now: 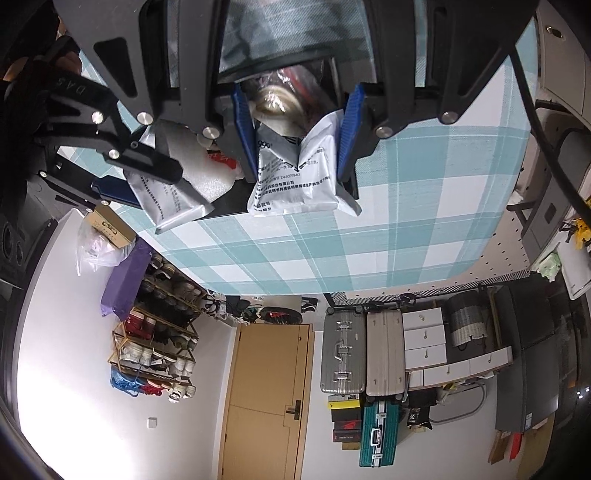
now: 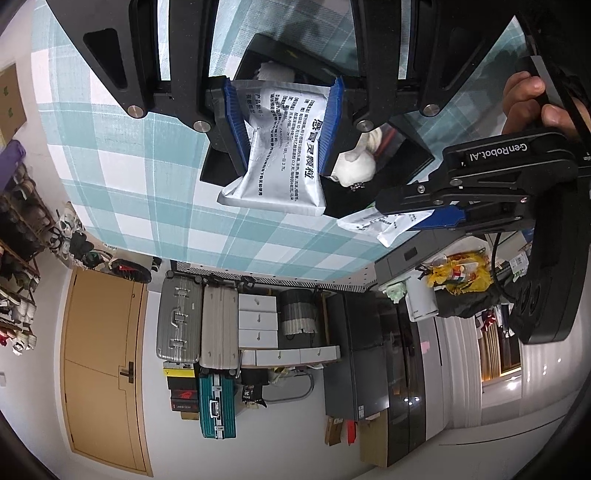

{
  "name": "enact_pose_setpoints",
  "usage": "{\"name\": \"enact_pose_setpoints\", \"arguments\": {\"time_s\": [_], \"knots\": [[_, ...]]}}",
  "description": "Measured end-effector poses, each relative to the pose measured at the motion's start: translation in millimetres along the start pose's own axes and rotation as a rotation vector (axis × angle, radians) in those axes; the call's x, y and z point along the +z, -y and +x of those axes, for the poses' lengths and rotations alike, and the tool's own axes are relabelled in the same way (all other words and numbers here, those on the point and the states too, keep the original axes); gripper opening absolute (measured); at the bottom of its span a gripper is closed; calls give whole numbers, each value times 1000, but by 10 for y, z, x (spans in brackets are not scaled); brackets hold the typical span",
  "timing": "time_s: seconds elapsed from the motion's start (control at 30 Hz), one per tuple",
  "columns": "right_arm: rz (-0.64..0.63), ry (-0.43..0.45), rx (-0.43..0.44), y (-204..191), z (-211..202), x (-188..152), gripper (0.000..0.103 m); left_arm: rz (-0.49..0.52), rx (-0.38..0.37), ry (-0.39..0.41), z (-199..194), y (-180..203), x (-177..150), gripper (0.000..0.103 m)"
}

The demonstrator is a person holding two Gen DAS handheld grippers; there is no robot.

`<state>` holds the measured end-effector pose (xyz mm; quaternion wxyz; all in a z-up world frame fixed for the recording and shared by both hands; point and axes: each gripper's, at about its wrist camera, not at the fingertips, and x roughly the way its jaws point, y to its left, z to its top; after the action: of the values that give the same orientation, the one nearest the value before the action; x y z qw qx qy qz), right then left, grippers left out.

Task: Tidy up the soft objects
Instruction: 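Lift both white packets and carry them over the black box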

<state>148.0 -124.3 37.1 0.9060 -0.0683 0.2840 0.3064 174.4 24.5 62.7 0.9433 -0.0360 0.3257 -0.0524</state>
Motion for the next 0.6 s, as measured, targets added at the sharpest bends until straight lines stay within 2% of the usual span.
{"name": "enact_pose_setpoints", "arguments": {"time_s": [0.6], "knots": [[-52, -86, -19, 39, 444, 8, 37, 58, 63, -78, 443, 84, -40, 41]]}}
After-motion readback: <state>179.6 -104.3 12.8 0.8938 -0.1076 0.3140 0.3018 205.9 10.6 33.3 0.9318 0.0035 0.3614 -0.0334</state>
